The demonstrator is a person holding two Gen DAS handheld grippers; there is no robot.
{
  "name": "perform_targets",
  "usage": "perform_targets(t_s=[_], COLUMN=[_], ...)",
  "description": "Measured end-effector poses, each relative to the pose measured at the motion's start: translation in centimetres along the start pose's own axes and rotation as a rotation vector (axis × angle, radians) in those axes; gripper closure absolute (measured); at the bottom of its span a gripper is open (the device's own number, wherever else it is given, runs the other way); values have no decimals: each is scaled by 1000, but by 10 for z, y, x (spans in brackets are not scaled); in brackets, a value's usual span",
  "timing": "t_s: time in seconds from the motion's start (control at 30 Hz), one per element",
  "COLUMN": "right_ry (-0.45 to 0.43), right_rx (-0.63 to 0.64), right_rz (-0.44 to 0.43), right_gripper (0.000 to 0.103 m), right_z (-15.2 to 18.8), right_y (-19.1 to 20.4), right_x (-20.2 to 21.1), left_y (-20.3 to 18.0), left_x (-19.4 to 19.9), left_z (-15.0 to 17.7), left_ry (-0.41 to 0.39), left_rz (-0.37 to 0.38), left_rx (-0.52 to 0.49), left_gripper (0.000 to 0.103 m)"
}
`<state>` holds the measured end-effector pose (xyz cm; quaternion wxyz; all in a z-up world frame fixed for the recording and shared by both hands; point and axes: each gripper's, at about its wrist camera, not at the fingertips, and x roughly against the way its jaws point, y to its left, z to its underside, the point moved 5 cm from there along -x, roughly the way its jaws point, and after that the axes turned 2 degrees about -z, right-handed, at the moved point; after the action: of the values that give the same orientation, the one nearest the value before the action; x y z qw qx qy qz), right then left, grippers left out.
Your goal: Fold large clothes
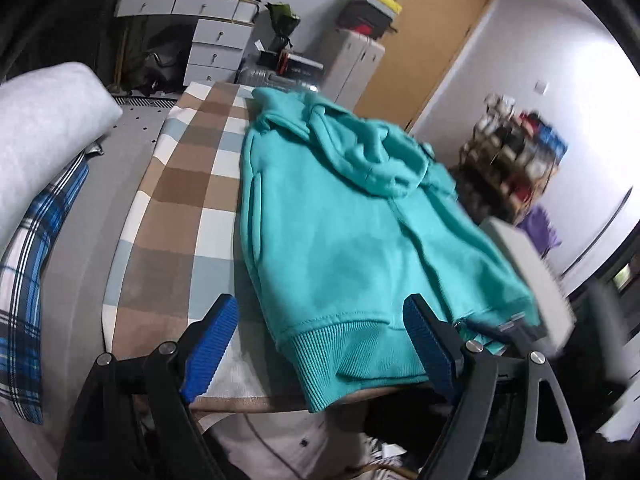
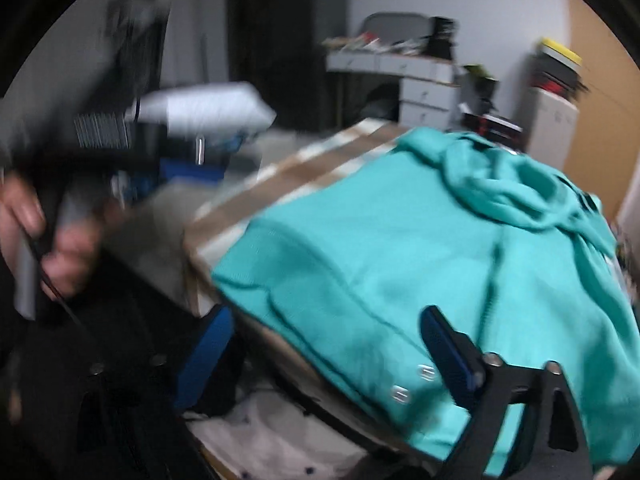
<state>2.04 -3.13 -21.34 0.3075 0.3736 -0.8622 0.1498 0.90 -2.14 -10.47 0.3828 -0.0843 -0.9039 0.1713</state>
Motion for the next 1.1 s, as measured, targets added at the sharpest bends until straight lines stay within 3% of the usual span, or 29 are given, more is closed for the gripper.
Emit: perform_targets(t_s=[0.07,0.13,0.2,0.23,0.4,0.57,0.77,0.83,1.0,1.1], right_ry=[52,81,102,104,110,92,-18,8,180,167], right_rx=[34,45,55,52,18,7,-46,-33,-56,-34], right_rz=[-5,-7,35,55,46,105,23,-29,-104,-67], right_gripper=[24,24,35,47,53,86,92,96,103,103], right_z=[7,11,9,7,10,10,3,9,29,28], right_y=[7,11,10,9,0,-1,-1,6,16,16], right_x=[-18,-32,-44,-47,-57,-52,-10,-8,-34,-27], left_y=[6,9,11,12,10,17,23,22,18,10], left_x=[4,0,-6,-7,-2,-6,-11,-11,-18,-27], left_z=[-4,-3,-4,-3,-1,1,7,8,12,14], left_ry=[-38,-32,-7,-3,-25,-11,39,41,89,155], left_rz=[10,32,55,55,54,37,15,-11,-68,-72], left_rx=[47,80,112,123,115,142,155,139,95,40], left_gripper=[22,22,22,22,22,22,22,22,22,22])
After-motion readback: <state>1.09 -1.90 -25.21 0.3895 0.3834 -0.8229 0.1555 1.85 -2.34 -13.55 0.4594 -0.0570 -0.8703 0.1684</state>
